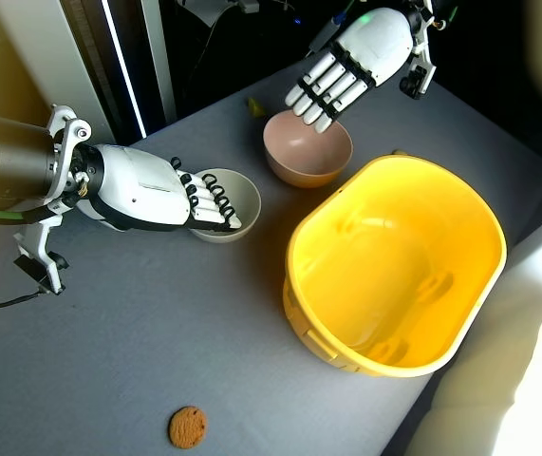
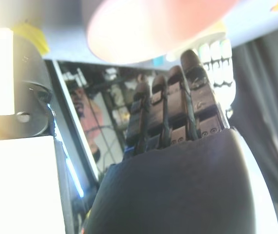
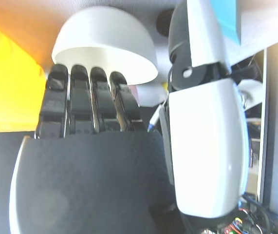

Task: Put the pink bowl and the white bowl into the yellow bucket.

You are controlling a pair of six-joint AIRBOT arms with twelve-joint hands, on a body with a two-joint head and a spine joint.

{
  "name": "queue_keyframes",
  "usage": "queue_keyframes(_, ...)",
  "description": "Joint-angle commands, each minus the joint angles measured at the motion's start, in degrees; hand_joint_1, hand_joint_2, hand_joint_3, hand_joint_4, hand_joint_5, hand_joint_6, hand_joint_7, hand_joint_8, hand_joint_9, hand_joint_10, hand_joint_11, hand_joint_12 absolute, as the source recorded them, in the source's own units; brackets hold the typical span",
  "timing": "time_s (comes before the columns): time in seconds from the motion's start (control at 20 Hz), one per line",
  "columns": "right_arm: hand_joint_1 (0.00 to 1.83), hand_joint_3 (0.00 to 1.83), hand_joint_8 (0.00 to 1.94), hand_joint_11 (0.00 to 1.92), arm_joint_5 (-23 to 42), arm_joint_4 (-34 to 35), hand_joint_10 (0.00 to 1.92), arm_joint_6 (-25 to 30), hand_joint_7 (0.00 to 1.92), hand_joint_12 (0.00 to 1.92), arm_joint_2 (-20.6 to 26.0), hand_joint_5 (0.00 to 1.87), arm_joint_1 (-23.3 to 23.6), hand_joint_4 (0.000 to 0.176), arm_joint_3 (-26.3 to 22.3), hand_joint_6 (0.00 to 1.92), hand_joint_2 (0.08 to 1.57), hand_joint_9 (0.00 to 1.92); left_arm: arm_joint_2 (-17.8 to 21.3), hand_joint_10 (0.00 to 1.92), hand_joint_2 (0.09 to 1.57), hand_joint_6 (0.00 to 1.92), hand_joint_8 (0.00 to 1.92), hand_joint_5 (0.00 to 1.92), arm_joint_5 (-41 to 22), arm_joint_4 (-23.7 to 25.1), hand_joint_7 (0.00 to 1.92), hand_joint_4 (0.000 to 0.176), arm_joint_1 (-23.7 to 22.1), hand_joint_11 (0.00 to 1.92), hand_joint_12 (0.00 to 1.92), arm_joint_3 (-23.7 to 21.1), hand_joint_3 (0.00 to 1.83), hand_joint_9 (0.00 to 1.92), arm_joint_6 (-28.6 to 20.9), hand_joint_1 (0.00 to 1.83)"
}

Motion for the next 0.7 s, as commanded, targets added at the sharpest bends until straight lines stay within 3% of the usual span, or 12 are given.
queue_keyframes(0.0,1.18,0.0,0.0,0.0,1.7,2.3,0.0,-0.2,0.0,0.0,0.3,0.02,-0.2,0.0,0.1,0.01,0.97,0.0,0.4,0.01,0.97,0.0,0.0,0.14,-1.9,-4.1,0.1,0.0,0.0,0.0,0.54,0.0,0.0,0.1,0.3,1.17)
queue_keyframes(0.65,1.14,0.0,0.0,0.0,-0.3,2.3,0.0,-0.3,0.0,0.0,-4.8,0.01,-0.8,0.0,2.4,0.0,0.98,0.0,-2.3,0.01,0.94,0.01,0.01,0.16,4.7,-3.1,0.12,0.0,3.8,0.0,0.58,-0.3,0.0,0.12,3.1,1.18)
